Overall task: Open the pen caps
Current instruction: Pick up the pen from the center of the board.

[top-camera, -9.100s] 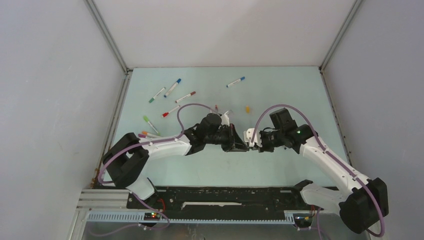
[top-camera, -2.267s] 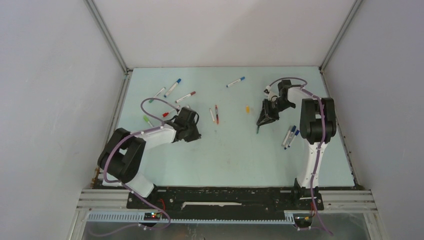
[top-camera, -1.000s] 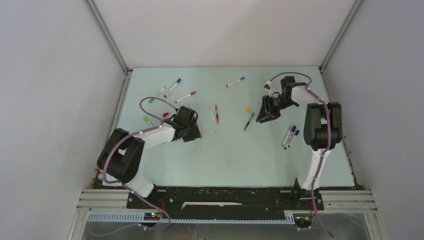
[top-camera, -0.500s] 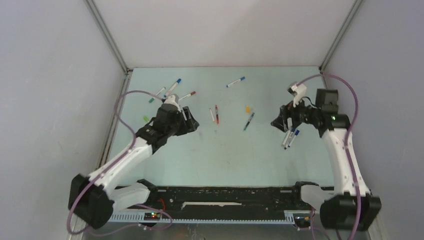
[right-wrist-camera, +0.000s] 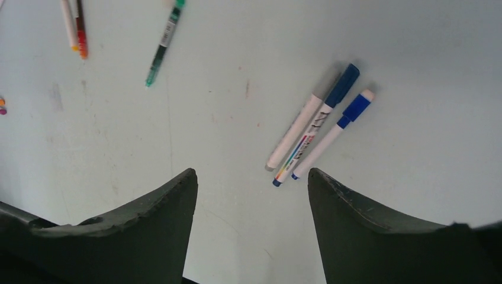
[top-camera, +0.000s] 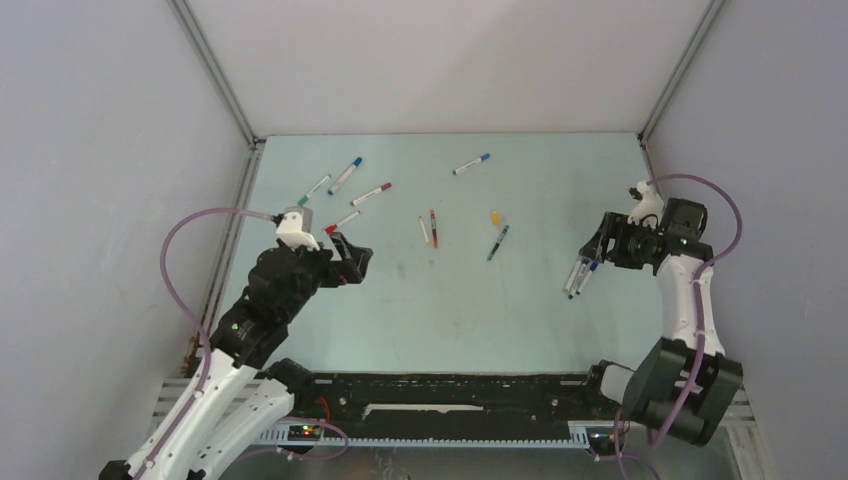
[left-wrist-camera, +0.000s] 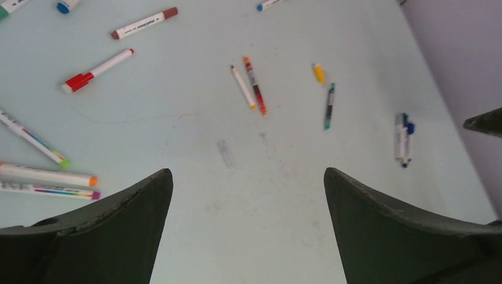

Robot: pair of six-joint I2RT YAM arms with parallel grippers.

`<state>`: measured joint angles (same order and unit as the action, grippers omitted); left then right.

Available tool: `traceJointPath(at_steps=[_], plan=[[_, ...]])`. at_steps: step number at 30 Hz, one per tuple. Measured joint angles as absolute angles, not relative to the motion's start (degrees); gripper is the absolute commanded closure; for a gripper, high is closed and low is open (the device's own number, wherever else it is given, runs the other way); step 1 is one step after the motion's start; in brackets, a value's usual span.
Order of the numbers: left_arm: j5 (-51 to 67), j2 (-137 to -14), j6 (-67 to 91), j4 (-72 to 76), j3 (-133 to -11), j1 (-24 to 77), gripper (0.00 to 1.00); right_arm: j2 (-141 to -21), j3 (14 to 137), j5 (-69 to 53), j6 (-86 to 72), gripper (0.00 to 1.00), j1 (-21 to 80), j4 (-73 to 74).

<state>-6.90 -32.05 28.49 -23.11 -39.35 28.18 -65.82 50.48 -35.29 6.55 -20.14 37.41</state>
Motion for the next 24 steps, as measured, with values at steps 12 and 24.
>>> traceJointPath(at_steps=[12,24], plan=[[-9.30,-39.46,15.88,-28.03,-42.26,28.14,0.00,-89.19,52.14,-31.88,0.95,0.60,-21.93,34.30],[-10.48,-40.29,12.38,-28.03,-42.26,24.08,0.00,-91.90,53.30,-22.02,0.89,0.69,-19.03,34.15]])
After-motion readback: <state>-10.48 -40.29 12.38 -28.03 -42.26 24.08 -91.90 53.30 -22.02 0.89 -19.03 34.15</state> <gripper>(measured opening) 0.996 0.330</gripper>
